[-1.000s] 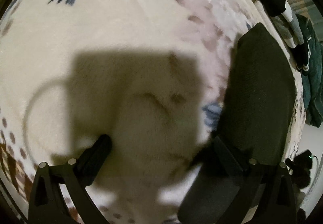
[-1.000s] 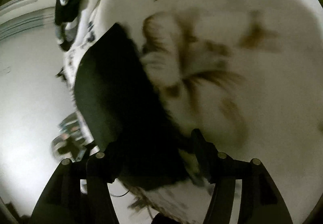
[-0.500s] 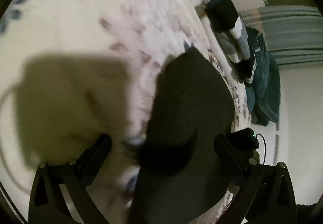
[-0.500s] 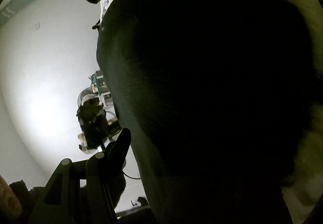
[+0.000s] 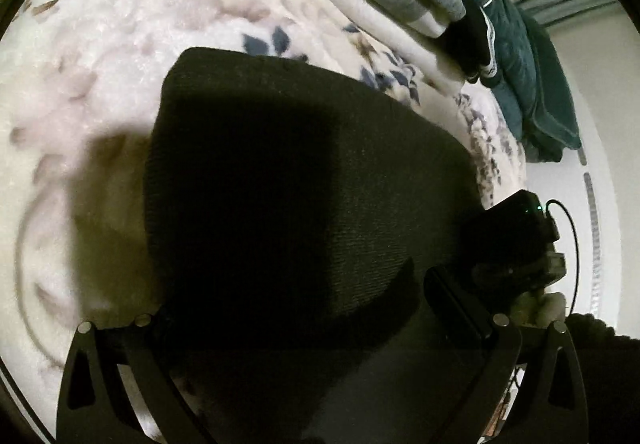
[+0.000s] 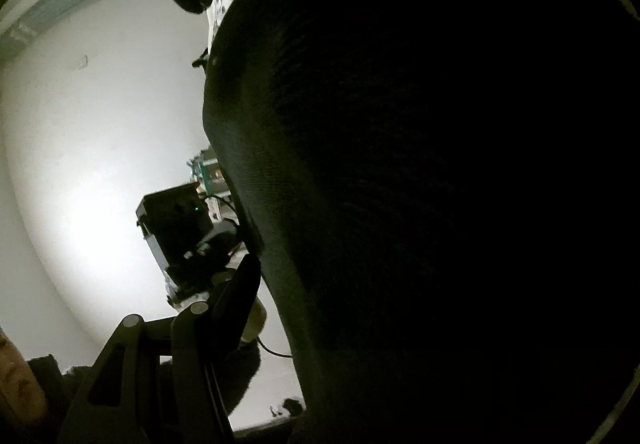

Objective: Fold small clothes

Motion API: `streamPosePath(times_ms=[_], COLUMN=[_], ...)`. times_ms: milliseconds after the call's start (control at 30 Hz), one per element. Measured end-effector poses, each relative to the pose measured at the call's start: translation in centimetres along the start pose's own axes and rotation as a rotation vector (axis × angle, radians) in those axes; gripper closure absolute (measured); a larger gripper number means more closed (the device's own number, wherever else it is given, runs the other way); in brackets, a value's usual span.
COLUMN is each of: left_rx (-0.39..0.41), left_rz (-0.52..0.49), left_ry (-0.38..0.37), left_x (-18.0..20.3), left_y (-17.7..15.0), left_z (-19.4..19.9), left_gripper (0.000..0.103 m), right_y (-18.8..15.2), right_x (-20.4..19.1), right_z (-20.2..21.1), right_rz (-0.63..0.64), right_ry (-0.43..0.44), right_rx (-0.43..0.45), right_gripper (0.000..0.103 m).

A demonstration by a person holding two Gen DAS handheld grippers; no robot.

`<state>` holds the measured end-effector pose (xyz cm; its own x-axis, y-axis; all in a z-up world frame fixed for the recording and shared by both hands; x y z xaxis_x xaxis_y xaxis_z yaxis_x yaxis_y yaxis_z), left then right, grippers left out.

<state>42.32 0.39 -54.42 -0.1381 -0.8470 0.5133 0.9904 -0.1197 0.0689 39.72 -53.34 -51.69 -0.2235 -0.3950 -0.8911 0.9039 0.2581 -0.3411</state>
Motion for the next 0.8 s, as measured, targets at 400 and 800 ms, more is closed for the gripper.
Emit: streamPosePath(times_ms=[400, 800], left_rx=[0.003, 0.027], left_rz=[0.026, -0.006], left_ry=[-0.017, -0.014], left_x=[-0.4, -0.8], left_y=[0.1, 0.7], left_z=[-0.1, 1.8], left_gripper=[0.0, 0.073], right_y=[1.2, 1.1], right_x=[-0.1, -0.6], right_z=[-1.4, -3.2], right_rz=[-0.06, -0.048], right_ry=[-0.038, -0.111], right_rx=[-0.008, 0.088], right_gripper=[0.041, 0.068])
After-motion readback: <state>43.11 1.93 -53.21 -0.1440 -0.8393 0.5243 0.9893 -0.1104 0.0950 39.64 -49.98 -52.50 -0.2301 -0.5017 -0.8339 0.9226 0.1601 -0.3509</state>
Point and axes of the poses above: each gripper's, at about its wrist camera, not at the fingertips, and z roughly against the way its jaws point, x to its right, y to its top, the point moved 1 cm from there along -z, roughly the way its jaws point, and after that the axes turned 13 degrees about -x, right-handed, at the moved point
